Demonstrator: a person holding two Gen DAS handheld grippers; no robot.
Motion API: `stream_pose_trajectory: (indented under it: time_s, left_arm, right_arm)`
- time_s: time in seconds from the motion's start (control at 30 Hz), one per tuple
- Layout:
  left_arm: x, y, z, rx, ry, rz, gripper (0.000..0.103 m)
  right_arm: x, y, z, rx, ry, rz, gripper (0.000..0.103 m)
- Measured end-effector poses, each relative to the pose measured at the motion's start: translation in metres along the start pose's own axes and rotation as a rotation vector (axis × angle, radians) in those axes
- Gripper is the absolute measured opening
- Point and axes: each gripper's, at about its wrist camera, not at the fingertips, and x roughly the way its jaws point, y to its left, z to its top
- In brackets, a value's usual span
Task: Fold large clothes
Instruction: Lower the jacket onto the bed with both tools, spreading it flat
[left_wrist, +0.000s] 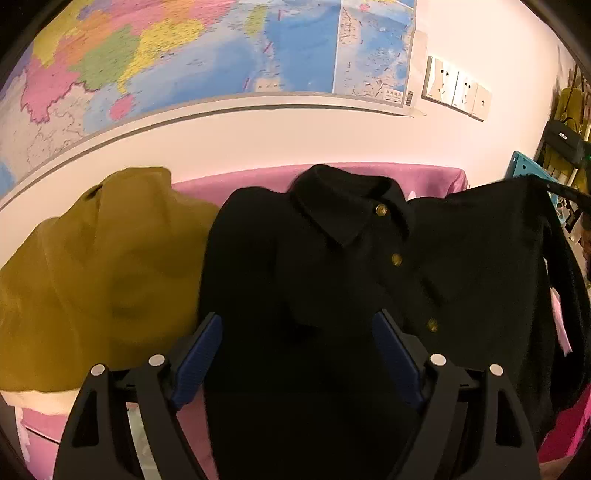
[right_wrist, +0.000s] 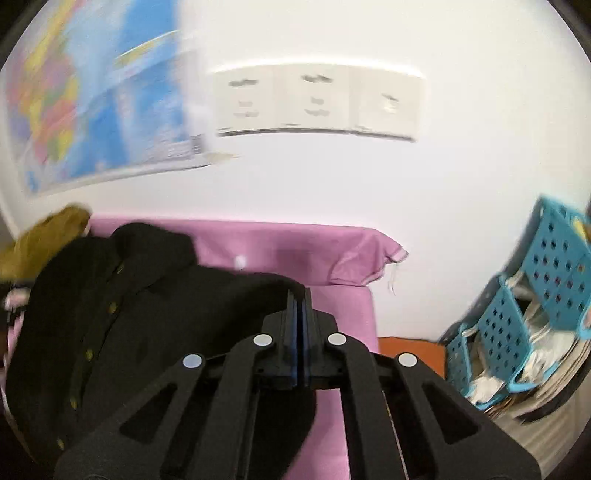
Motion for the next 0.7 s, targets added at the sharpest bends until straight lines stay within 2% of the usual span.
stream_pose_trajectory:
  time_s: [0.07, 0.17, 0.23, 0.27, 0.3, 0.33, 0.37, 0.4, 0.47, 0.6, 0.7]
  left_arm:
    - [0.000, 0.005, -0.007, -0.012, 0.017, 0.013, 0.081]
    - [-0.005, 0.010, -0.018, -0.019, 0.033, 0.025, 0.081]
    - [-0.011, 0.013, -0.026, -0.009, 0.034, 0.023, 0.083]
    - [-0.015, 0.015, -0.031, -0.006, 0.038, 0.018, 0.086]
    - [-0.019, 0.017, -0.037, -0.007, 0.042, 0.016, 0.087]
    - [-0.022, 0.020, -0.042, -0.009, 0.047, 0.017, 0.087]
    - [-0.024, 0.021, -0.047, -0.013, 0.053, 0.018, 0.087]
    - [-0.026, 0.023, -0.052, -0.019, 0.061, 0.014, 0.087]
    - [-0.031, 0.030, -0.067, -0.040, 0.081, -0.031, 0.087]
    - [-0.037, 0.035, -0.095, -0.059, 0.129, -0.112, 0.087]
    - [-0.041, 0.032, -0.117, -0.075, 0.170, -0.221, 0.088]
  right_arm:
    - [0.028, -0.005, -0.003, 0.007, 0.041, -0.055, 0.002]
    - [0.061, -0.015, -0.024, 0.080, 0.120, -0.057, 0.002]
    - [0.078, -0.018, -0.041, 0.120, 0.202, -0.042, 0.008]
    - [0.081, -0.014, -0.049, 0.106, 0.231, -0.074, 0.012]
    - [0.075, -0.010, -0.053, 0.104, 0.222, -0.082, 0.024]
    - [0.071, -0.013, -0.059, 0.117, 0.205, -0.069, 0.050]
    - [0.057, -0.016, -0.064, 0.156, 0.169, -0.049, 0.063]
    - [0.046, -0.018, -0.068, 0.189, 0.138, -0.024, 0.070]
    - [0.026, -0.016, -0.078, 0.192, 0.118, 0.056, 0.067]
    - [-0.012, 0.009, -0.105, 0.142, 0.093, 0.133, 0.069]
    - [-0.028, 0.032, -0.117, 0.122, 0.086, 0.191, 0.069]
